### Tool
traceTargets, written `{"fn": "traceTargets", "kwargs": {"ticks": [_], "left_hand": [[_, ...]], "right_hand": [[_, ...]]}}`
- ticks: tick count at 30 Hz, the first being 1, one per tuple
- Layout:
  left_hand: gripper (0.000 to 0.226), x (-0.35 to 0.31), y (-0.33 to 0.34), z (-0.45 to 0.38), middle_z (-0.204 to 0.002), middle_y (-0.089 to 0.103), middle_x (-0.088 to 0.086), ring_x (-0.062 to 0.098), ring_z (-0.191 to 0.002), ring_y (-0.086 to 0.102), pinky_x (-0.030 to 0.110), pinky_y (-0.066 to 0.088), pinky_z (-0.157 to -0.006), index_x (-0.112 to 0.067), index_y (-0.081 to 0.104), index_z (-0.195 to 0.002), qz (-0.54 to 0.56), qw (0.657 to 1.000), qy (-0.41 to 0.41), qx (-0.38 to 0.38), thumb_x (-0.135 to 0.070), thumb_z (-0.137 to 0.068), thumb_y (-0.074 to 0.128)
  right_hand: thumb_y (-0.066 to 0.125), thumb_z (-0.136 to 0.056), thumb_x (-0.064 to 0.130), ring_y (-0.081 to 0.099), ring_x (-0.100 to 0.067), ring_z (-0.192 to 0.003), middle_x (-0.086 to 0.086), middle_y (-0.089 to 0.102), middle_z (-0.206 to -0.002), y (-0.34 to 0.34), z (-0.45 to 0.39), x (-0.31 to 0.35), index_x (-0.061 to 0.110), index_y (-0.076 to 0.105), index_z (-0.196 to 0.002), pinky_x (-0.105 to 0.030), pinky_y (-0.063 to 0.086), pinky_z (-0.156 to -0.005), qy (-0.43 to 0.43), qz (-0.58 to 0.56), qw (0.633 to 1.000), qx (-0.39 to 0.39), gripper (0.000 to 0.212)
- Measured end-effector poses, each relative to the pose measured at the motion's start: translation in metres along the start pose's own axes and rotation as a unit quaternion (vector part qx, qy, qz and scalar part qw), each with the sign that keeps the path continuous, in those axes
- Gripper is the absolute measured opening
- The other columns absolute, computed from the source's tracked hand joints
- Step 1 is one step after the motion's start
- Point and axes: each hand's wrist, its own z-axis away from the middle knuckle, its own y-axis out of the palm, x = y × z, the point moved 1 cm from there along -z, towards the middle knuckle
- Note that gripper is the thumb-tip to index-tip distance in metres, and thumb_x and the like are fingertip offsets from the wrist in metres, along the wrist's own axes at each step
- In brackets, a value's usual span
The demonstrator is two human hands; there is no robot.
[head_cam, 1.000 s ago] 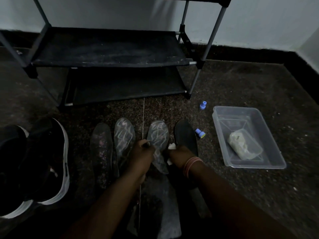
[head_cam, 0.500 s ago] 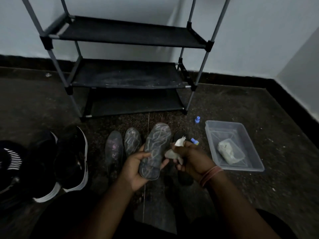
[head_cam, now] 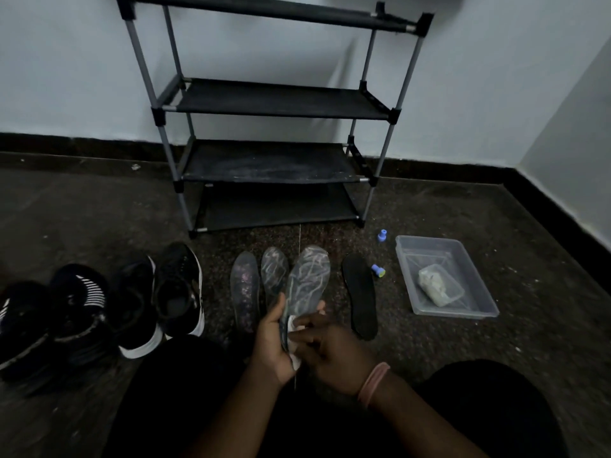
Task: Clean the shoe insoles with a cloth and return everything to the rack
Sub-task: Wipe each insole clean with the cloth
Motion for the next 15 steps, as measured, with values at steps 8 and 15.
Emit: {"fn": "traceTargets", "kwargs": {"ticks": [8,15], "left_hand": [[0.074,-0.005,-0.001,-0.023,-0.145,0.052,0.025,0.039,-0.136,0.047,0.053,0.044,-0.099,-0.001,0.052,-0.142,0.003,1.0,-0.013,0.003,-0.06,-0.098,0.044],[0.063,-0.01,0.002,-0.046,-0.134,0.063,0.022,0.035,-0.115,0.067,0.047,0.059,-0.088,0.001,0.065,-0.129,0.014,0.999,-0.001,0.033,-0.05,-0.105,0.038]], "right_hand": [[0.067,-0.083,0.004,0.061,-0.009,-0.099,-0.003,0.07,-0.106,-0.004,-0.015,-0.006,0.011,0.069,-0.112,-0.01,0.042,-0.088,-0.002,0.021,0.994,-0.106,0.03],[0.067,-0.084,0.016,0.062,-0.02,-0.09,-0.006,0.068,-0.092,-0.011,-0.045,-0.049,0.016,0.072,-0.091,-0.033,0.049,-0.084,0.072,0.075,0.978,-0.178,0.009]]}}
